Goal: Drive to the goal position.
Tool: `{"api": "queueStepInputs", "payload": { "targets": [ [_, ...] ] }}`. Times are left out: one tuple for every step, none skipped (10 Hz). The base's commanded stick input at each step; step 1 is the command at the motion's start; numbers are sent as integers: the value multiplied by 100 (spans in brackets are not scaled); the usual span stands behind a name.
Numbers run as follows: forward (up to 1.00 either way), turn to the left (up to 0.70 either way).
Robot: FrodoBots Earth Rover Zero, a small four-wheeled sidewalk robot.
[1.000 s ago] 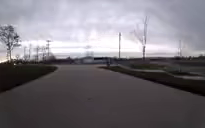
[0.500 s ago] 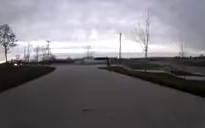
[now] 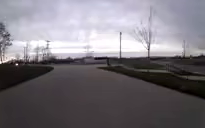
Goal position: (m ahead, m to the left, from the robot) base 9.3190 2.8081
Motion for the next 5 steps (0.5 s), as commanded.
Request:
{"api": "queueStepInputs", "payload": {
  "targets": [
    [100, 37],
    [100, 37],
    [100, 37],
    [100, 32],
    [100, 11]
  ]
}}
